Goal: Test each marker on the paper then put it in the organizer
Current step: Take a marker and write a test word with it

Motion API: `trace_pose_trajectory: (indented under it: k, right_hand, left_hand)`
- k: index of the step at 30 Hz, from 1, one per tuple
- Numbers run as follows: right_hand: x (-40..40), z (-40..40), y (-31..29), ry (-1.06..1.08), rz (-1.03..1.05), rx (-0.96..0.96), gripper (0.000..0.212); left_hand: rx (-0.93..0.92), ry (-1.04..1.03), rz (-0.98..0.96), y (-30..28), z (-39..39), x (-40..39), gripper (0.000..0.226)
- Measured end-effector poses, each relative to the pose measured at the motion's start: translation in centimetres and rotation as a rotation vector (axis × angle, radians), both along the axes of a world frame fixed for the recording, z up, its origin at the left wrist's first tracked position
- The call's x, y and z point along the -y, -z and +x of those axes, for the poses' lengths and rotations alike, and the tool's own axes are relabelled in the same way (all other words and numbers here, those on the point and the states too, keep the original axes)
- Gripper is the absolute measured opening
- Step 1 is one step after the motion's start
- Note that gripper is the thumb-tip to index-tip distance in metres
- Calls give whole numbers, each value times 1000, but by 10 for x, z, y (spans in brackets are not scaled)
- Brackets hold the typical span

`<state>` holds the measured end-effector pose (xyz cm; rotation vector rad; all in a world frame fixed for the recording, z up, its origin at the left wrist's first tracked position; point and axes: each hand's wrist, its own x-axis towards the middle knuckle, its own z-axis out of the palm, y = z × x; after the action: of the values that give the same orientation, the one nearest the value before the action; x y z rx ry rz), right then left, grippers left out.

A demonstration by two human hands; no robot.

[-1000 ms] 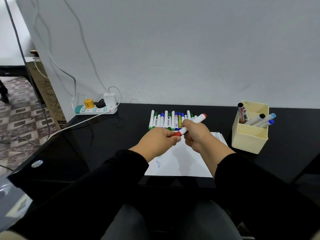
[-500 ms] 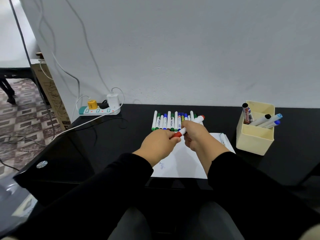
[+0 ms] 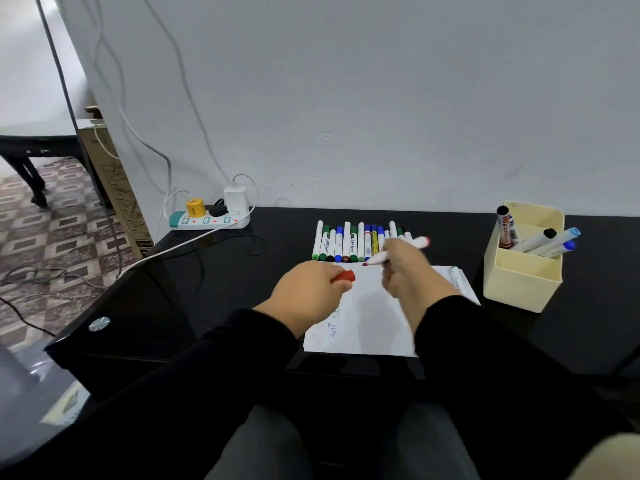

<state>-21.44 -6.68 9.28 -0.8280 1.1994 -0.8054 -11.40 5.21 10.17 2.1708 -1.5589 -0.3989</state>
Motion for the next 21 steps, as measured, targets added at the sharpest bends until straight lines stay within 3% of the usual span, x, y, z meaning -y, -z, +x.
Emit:
trace_pose_trajectory:
  k: [4, 11, 15, 18, 21]
  right_hand:
    - [12, -17, 4, 2, 21, -20, 19]
    - [6, -8, 19, -53, -35, 25, 23]
    - [3, -7, 30, -112, -172, -56, 21]
    - [-6, 0, 40, -146, -276, -177, 17]
    - [-20, 8, 50, -182, -419, -251, 31]
  left_hand:
    - [-57, -87, 24, 4, 20, -8, 35]
    - [-94, -128, -27, 23, 29, 3, 40]
    - [-137, -217, -105, 47, 47, -3, 26]
    - [-2, -332, -80, 74, 62, -5, 32]
    - [82, -391, 76, 86, 67, -6, 37]
